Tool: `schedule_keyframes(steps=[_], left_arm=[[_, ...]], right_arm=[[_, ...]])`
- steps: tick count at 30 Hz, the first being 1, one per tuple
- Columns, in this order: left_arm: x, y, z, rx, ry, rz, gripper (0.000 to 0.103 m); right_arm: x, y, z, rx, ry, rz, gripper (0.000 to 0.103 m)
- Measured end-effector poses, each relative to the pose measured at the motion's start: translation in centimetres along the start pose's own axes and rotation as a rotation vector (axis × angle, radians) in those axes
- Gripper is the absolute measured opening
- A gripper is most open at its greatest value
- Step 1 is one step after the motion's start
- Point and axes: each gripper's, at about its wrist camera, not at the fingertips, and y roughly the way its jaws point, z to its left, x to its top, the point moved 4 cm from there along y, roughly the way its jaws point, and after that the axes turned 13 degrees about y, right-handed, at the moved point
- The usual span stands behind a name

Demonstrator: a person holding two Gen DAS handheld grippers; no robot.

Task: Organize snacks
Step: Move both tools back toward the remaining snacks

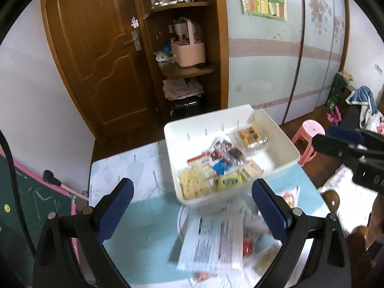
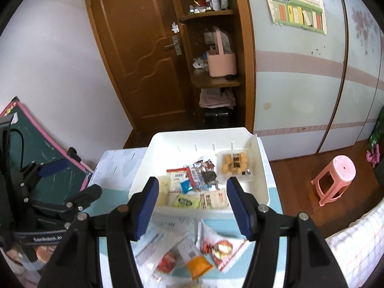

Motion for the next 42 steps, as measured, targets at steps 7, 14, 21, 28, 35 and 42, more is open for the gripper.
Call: schedule_keyframes(steps=[7, 14, 21, 28, 35, 42], left_arm=[[-6.2, -3.5, -1.1, -0.021, 0.043, 0.025, 0.098], [-12.5, -5.0, -3.0, -0.049, 0.077, 0.067, 0.098], [-17.7, -3.7, -4.9, -0.079, 0.083, 0.112, 0.098], [-20.7, -0.2, -5.4, -0.098, 0.020, 0.142, 0.098], [-22.4, 4.9, -4.9, -0.131, -0.110, 0.195, 0.098], [-22.7, 9.4, -4.8, -0.143, -0.211, 0.240, 0.098]], right_arm=[[-4.8, -3.1, 0.1, 0.027, -0.029, 0.025, 0.069], [-11.3, -3.9, 0.4, 0.039, -0.105, 0.093, 0.069], [-18.0, -1.4, -0.6, 0.000, -0.176, 0.177, 0.069], [-22.0, 2.4, -2.6, -0.052, -0.200, 0.213, 0.082], [-23.5, 5.4, -2.9, -0.082, -0.248, 0.228, 0.087], [-24.4, 7.9, -3.1, -0.067, -0.258, 0.266, 0.089]])
